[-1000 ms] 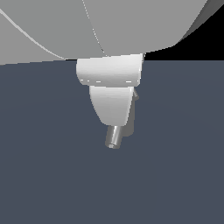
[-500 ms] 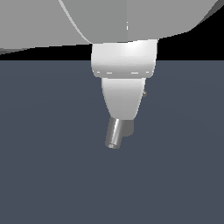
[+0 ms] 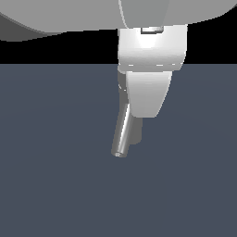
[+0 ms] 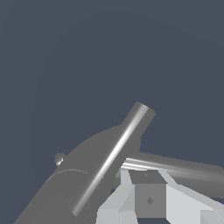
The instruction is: Turn on the faucet by rotating a designated handle.
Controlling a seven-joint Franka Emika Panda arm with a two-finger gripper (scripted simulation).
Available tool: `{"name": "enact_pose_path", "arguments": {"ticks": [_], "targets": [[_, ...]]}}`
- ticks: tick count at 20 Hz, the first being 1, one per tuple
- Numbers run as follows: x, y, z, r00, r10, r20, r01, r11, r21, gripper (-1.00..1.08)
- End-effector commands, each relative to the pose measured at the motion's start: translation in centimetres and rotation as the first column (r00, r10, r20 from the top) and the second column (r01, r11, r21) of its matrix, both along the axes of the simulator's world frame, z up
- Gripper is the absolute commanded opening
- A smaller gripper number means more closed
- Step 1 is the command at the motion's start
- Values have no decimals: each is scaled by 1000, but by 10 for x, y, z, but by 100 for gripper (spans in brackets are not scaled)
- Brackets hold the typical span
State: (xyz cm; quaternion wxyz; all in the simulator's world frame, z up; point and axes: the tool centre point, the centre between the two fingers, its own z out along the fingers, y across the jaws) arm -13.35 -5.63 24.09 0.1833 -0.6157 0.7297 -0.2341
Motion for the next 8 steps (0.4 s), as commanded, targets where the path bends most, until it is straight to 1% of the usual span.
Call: {"name": "enact_pose_path", "arguments": {"ticks": [1, 8], "targets": [[-2, -25, 0, 999, -52, -4, 52, 999, 12, -100], [2, -42, 5, 998, -60, -7, 60, 998, 13, -100]]}}
